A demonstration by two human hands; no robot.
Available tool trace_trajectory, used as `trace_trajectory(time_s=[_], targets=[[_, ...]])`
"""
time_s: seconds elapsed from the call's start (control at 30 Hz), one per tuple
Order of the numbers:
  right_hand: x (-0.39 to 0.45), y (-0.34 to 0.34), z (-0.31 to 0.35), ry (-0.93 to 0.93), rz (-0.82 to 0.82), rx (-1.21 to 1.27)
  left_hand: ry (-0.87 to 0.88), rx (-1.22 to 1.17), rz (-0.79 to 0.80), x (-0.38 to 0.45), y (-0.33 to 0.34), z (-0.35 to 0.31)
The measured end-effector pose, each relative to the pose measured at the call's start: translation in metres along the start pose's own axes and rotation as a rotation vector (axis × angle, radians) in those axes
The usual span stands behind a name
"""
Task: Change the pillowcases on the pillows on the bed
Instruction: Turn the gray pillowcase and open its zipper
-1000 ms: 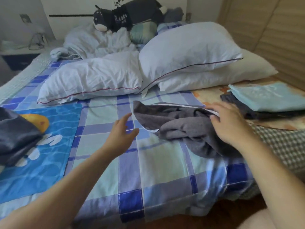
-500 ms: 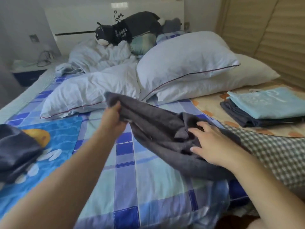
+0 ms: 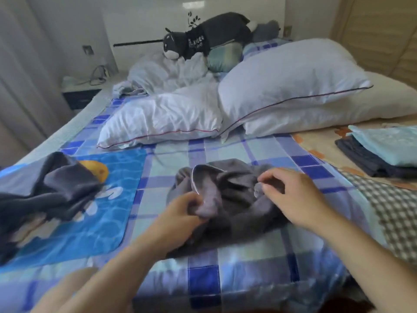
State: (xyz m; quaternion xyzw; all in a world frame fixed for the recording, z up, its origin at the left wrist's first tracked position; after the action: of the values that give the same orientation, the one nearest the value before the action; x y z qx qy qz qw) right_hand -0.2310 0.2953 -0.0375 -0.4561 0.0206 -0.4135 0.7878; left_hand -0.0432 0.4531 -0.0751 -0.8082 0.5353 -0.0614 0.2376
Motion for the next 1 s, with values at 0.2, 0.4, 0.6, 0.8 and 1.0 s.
trace_trajectory(time_s=[0.2, 0.4, 0.6, 0.8, 1.0], targets=[[-0.039, 0.046, 0.04, -0.091, 0.441, 0.042, 0.049, -0.313, 0.101, -0.031, 0.021, 0.001], [-0.042, 0.048, 0.063, -0.179, 0.21, 0.199, 0.032, -0.549, 0.062, -0.034, 0.008, 0.0], [-0.034, 0.046, 0.076, -0.189, -0.018, 0.352, 0.176, -0.366, -0.255, -0.035, -0.022, -0.008], [-0.015, 0.054, 0.125, -0.35, 0.009, 0.37, 0.626, 0.228, -0.43, -0.06, -0.036, -0.042], [-0.01, 0.092, 0.062, -0.094, 0.219, 0.178, 0.44, -0.326, -0.692, -0.05, -0.107, -0.004]])
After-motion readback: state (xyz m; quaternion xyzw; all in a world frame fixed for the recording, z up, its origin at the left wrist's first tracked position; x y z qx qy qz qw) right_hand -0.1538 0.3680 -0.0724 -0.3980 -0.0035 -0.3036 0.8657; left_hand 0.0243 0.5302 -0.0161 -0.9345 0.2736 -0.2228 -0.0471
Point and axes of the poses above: each hand's wrist, its own x-axis towards the middle knuckle, its own y-axis out of the palm, z = x × y, the point moved 7 cm from there along x, towards the middle knuckle, and after that the axes turned 3 degrees about -y, right-handed, at the moved point
